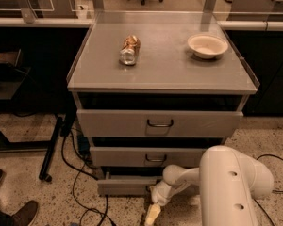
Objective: Open bottom drawer
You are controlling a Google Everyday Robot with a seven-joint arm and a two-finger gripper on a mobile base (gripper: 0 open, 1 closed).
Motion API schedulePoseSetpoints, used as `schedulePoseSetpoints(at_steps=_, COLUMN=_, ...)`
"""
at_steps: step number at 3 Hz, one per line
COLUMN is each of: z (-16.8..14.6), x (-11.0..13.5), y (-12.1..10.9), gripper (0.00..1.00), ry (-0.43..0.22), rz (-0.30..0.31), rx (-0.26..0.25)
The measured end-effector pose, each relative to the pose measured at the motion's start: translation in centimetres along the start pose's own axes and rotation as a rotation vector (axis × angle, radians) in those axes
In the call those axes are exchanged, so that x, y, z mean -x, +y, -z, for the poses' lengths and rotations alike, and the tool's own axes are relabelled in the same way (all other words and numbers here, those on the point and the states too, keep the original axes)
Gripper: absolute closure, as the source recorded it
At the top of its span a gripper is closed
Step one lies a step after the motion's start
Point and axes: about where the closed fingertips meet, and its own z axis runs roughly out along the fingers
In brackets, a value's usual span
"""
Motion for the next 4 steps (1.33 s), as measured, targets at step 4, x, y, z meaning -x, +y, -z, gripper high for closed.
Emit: schedulePoseSetpoints(at_steps=4, z=-1.1, x=-3.6, y=7.7, gripper=0.0, ry=0.032, rz=-0.036, rx=0.158)
